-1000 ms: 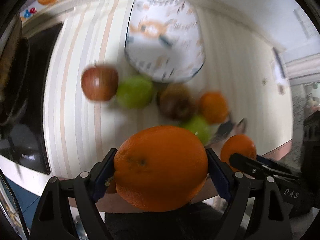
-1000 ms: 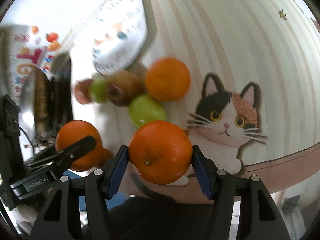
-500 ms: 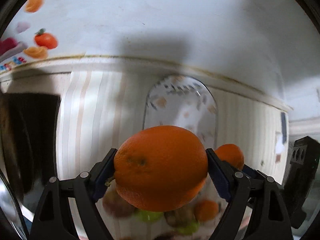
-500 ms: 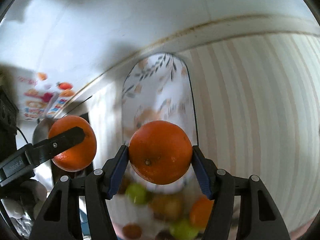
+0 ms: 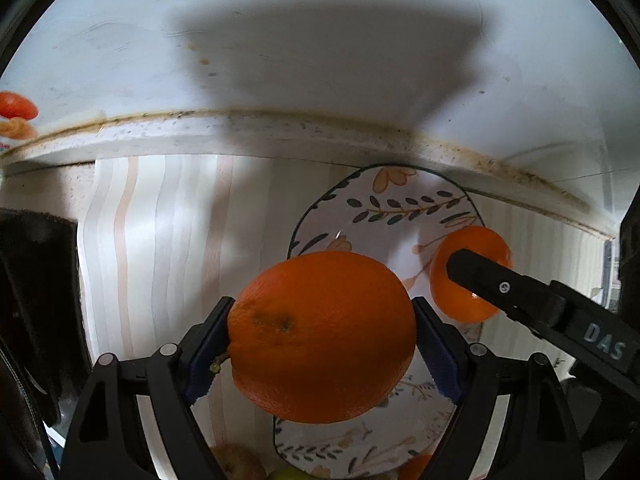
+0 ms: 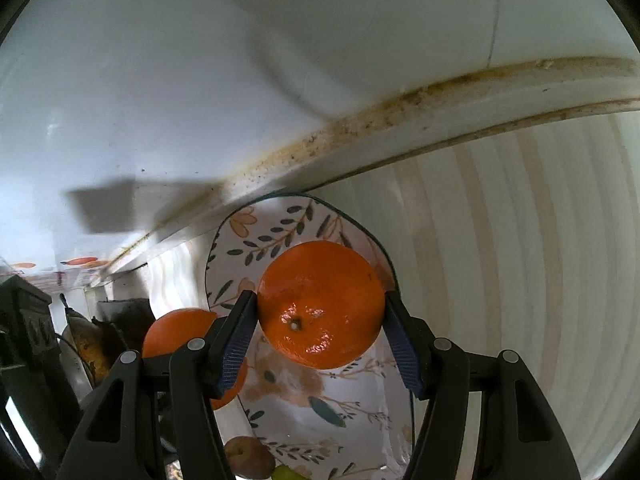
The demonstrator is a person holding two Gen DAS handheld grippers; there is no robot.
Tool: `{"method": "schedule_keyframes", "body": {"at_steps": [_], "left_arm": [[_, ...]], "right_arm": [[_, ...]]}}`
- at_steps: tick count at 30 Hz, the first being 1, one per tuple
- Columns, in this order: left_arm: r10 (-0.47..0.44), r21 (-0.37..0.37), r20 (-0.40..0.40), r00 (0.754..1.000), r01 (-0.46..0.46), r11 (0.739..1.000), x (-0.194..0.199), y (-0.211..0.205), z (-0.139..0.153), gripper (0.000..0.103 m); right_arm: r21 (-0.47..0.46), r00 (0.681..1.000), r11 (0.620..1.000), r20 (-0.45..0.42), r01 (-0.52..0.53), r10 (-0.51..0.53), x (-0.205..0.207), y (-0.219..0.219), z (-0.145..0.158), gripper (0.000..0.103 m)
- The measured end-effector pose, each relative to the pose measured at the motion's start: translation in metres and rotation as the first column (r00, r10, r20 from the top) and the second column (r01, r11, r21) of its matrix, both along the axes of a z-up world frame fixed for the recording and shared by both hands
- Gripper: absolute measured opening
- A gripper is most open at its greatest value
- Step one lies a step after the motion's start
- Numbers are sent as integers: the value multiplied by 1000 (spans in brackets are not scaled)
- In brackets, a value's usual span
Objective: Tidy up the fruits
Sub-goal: 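Carry both oranges onto the white floral plate and open both tools, then lift both tools away from the plate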
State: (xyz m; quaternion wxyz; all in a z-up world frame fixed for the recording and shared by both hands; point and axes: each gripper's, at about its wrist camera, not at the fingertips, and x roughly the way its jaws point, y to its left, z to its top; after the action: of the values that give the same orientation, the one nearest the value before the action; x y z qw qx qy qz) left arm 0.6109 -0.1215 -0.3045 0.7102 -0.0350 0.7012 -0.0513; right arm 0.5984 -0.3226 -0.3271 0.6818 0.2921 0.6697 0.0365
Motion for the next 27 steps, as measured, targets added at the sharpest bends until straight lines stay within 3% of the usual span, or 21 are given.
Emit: {"method": "schedule_keyframes", "body": {"at_steps": [4,11,15,17,23,27], "left_arm": [[-51,44,35,998,49,998,-4,-10,2,86],[-111,101,59,992,104,989,-12,-21,2,88],[-113,66,52,992,109,992,-17,-23,4,91],[-112,56,75,991,108,993,-20,-22,12,95],[-68,37,143,987,64,997,-27,-11,46,95],[-50,55,171,984,41,998,-48,6,67,95]], "right_arm": [[-9,1000,1000,-22,-6,6,1,4,-3,67],[-26,1000,1000,-10,-6,6,4,6,5,90],[-24,1000,999,-17,21,-21,0,-2,10,92],[-24,999,999,-10,34,-34,-4,-8,15,93],[-29,998,998,26,51,-50,-21,-20,37,93],[-143,998,990,68,8,2,-44,-18,59,93]]}}
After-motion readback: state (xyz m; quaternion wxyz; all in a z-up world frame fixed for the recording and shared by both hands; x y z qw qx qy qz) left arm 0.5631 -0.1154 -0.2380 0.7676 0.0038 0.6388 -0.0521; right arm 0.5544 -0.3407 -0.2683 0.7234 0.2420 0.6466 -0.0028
